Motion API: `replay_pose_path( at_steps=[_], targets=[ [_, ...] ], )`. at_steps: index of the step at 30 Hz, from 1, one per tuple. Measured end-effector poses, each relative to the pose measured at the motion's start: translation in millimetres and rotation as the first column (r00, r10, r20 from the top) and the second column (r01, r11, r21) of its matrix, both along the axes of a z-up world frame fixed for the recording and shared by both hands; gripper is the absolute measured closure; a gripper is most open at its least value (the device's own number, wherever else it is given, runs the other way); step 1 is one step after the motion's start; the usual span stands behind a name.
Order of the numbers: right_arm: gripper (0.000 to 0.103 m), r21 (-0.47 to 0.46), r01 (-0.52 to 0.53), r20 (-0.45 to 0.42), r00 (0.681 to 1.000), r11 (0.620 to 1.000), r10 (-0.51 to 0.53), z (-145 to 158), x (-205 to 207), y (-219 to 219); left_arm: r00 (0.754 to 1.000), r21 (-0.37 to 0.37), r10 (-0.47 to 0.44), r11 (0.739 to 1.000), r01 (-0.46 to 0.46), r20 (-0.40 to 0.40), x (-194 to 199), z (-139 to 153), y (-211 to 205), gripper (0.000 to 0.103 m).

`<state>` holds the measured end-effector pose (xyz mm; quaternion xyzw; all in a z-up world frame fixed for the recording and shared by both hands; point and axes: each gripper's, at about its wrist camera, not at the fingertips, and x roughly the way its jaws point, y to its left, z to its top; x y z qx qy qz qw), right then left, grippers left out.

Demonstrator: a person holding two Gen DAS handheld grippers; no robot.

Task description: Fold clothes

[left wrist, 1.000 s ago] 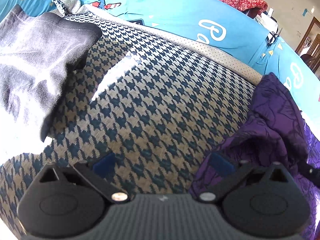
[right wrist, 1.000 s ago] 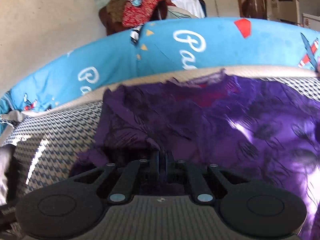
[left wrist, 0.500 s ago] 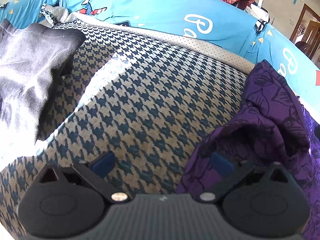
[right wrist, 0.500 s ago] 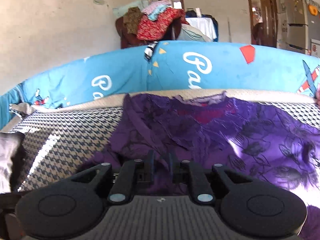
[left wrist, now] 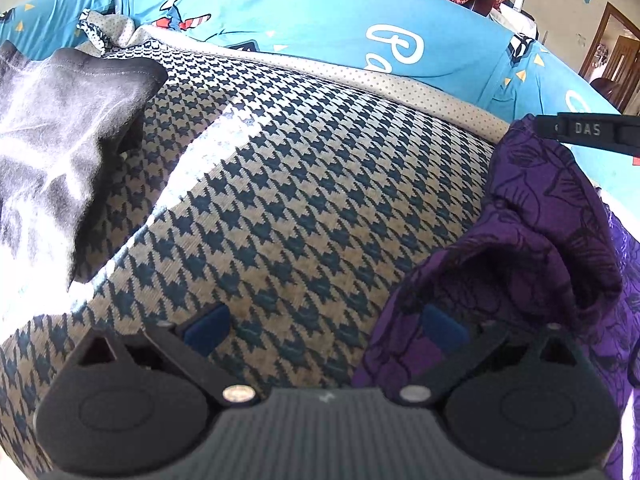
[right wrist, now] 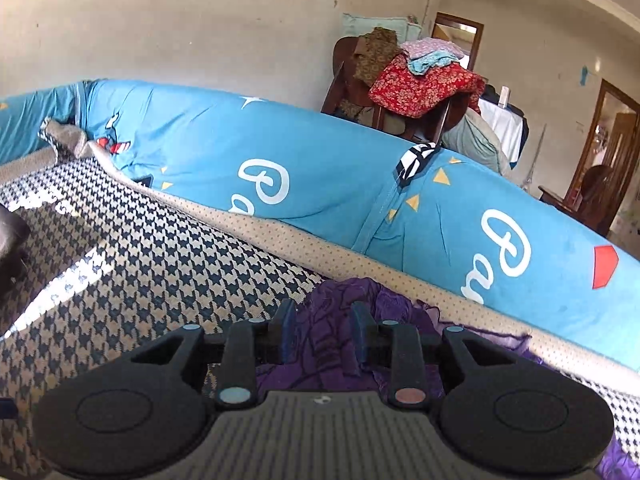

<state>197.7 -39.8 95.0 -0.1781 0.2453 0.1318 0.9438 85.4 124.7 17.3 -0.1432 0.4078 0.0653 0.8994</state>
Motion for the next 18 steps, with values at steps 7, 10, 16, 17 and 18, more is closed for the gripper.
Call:
replay_pose_path(
  at_steps=[7, 10, 16, 17, 18],
  targets=[
    [0.082, -0.146, -0.035, -0.054, 0.998, 0.989, 0.027, -22.6, 15.6, 14.3, 1.000, -0.008, 0.001, 1.000, -0.001, -0.001, 0.5, 0.6, 1.0, 0.000],
    [0.094, -0.140, -0.035, -0.063, 0.998, 0.990, 0.027, -20.0, 8.9, 13.3, 1.000, -0.025, 0.004, 1.000, -0.004, 0.001, -0.4, 1.6, 3.2, 0.000],
    [0.096, -0.034, -0.041, -0.077, 0.996, 0.999, 0.038, 7.7, -4.0, 9.6, 1.000, -0.060, 0.002, 0.998, -0.002, 0.007, -6.2, 5.4, 7.8, 0.000],
    [0.096, -0.008, -0.044, -0.074, 0.996, 0.999, 0.044, 15.5, -4.8, 10.6, 1.000, -0.061, 0.000, 0.998, 0.001, 0.010, -7.4, 6.1, 8.3, 0.000],
    [0.096, 0.014, -0.046, -0.067, 0.997, 0.999, 0.046, 23.9, -5.2, 12.9, 1.000, -0.062, -0.003, 0.998, 0.004, 0.014, -8.5, 6.9, 8.9, 0.000]
  ],
)
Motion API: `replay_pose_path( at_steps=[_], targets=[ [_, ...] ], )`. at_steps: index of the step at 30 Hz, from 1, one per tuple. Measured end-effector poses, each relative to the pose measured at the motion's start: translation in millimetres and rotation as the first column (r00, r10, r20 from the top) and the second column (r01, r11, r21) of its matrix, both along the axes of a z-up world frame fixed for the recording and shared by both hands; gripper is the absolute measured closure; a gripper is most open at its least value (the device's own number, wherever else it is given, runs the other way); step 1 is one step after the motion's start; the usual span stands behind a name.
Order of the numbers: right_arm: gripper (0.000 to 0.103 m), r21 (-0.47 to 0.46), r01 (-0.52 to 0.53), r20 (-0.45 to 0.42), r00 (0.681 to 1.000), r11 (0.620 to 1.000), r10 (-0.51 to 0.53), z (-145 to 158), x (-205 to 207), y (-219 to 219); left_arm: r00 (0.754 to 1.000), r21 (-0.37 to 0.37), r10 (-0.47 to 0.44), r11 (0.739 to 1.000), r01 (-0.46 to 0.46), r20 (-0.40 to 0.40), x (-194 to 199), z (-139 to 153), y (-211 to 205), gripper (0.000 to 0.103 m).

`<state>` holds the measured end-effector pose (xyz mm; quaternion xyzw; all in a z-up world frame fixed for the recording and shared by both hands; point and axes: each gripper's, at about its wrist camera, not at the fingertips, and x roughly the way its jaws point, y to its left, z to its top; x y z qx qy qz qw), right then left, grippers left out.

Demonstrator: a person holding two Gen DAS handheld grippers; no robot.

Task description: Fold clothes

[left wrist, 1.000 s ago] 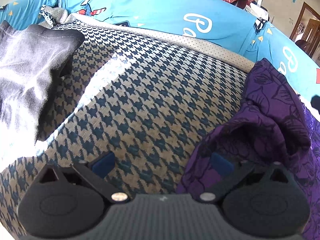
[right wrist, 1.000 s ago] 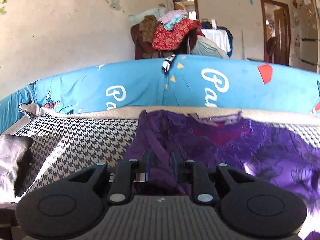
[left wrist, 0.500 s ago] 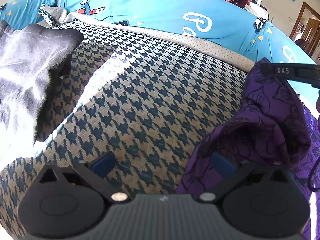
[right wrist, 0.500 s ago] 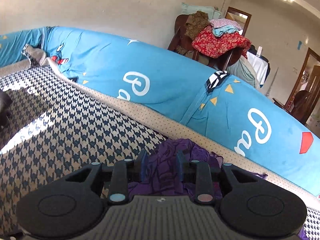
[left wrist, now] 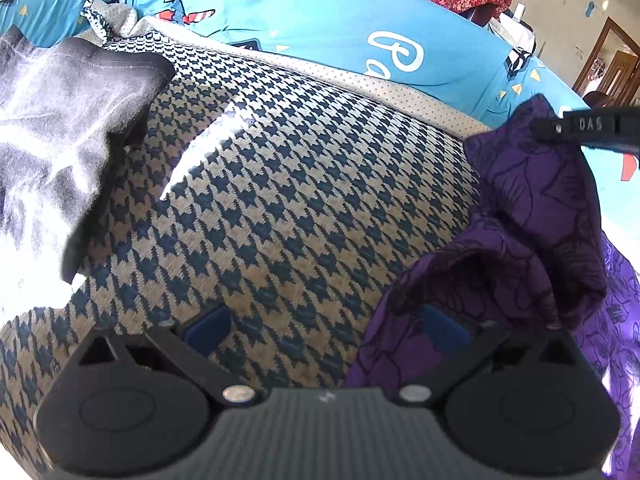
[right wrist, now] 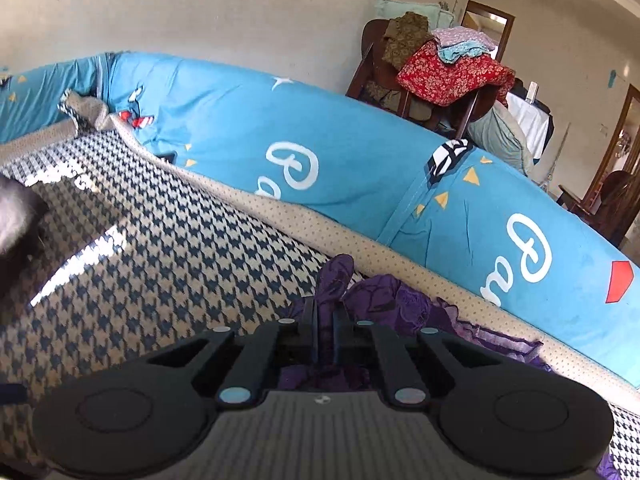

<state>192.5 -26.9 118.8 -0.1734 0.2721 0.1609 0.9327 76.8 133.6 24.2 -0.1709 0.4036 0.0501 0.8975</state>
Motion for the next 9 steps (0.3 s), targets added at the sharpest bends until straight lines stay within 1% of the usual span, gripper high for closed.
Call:
replay_pose_path(
  at_steps=[3, 6, 8, 9],
  targets=[
    [0.096, 0.064, -0.013, 0.025, 1.000, 0.998, 0.011, 25.7, 0.0, 11.3, 1.000, -0.017, -0.017, 1.000, 0.017, 0.016, -3.2, 3.4, 1.7, 0.000],
    [0.096, 0.127, -0.051, 0.069, 0.997, 0.991, 0.042, 53.9, -1.9, 30.8, 0.999, -0.028, -0.032, 0.999, 0.033, 0.035, -6.0, 7.4, 1.6, 0.000],
    [0.096, 0.167, -0.094, 0.110, 0.991, 0.981, 0.077, 73.9, -7.3, 48.0, 0.998, -0.032, -0.035, 0.999, 0.037, 0.048, -6.6, 10.2, 1.7, 0.000],
    [0.096, 0.210, -0.130, 0.130, 0.986, 0.969, 0.104, 86.4, -12.1, 57.3, 0.998, -0.036, -0.034, 0.999, 0.036, 0.053, -6.8, 11.3, 2.0, 0.000]
  ],
)
